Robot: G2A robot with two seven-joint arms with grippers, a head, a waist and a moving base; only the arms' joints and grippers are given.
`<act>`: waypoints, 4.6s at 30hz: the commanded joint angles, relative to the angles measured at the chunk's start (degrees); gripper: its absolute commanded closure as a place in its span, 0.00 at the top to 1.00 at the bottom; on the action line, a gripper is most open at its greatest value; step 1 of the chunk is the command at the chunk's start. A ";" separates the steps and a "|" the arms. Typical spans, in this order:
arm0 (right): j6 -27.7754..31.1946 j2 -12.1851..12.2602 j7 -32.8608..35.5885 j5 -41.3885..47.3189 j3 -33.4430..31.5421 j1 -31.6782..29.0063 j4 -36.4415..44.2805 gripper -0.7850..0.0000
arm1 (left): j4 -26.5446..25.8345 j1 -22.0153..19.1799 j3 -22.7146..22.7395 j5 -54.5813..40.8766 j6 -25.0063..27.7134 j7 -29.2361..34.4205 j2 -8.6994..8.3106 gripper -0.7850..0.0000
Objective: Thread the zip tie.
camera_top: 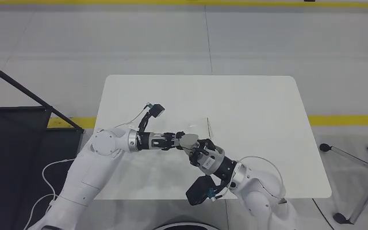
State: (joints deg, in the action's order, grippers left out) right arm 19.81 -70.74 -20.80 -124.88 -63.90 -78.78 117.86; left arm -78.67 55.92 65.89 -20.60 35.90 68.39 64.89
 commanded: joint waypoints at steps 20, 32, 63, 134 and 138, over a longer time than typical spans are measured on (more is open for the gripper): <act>-1.10 0.57 -0.67 0.47 0.05 -0.28 -0.12 0.00 | 0.00 0.00 0.00 0.00 0.00 0.00 0.00 0.00; -1.11 0.80 -0.26 0.86 0.30 0.09 -0.40 0.00 | 0.00 0.00 0.00 0.00 0.00 0.00 0.00 0.00; -1.80 1.32 0.23 1.24 0.97 0.52 -0.60 0.00 | 0.00 0.00 0.00 0.00 0.00 0.00 0.00 0.00; 2.49 4.04 0.83 1.12 -0.66 -0.08 0.20 0.00 | -6.64 4.77 0.48 19.14 7.41 -18.24 -1.48 0.00; 0.96 4.03 1.36 0.99 -0.59 -0.29 0.29 0.00 | -7.04 4.92 0.08 20.76 7.60 -19.33 -1.53 0.00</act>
State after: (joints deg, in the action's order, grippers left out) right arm 21.17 -66.70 -19.64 -123.86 -64.50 -79.04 118.10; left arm -85.63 60.80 66.08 -0.08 43.38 49.20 63.38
